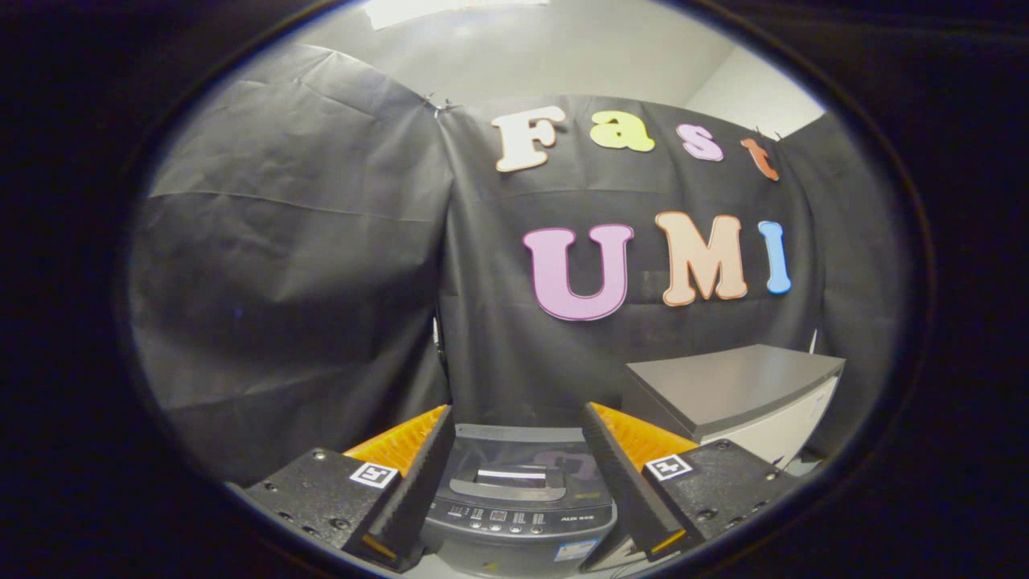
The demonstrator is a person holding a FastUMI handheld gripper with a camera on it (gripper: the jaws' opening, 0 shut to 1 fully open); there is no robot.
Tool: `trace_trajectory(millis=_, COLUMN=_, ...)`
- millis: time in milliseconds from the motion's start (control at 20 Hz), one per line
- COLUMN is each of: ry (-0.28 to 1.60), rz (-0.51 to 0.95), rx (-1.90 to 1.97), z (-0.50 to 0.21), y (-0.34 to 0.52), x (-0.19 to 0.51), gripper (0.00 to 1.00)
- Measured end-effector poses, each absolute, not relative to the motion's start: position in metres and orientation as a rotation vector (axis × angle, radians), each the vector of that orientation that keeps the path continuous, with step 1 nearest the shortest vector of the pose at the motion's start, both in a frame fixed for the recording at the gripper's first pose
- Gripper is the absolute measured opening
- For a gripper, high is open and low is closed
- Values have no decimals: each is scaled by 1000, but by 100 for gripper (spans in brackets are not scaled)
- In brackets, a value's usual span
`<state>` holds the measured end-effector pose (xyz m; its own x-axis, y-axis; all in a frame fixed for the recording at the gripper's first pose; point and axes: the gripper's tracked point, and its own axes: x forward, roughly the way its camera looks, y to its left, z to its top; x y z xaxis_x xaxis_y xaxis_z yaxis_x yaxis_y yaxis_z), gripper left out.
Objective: Put the clothes into the washing machine and then close the washing machine lid.
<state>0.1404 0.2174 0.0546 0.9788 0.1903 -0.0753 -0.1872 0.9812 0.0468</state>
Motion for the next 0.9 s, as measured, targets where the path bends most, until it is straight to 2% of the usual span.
trace_trajectory(millis=150, ry=70, rz=210, rx=52, z=57, y=220, x=116, gripper=97)
trace_trajectory(millis=400, ry=75, rz=113, rx=68, z=50, y=199, x=91, gripper=95)
trace_trajectory(millis=900, ry=102, rz=92, rx=80, z=15, y=172, x=59, gripper=96)
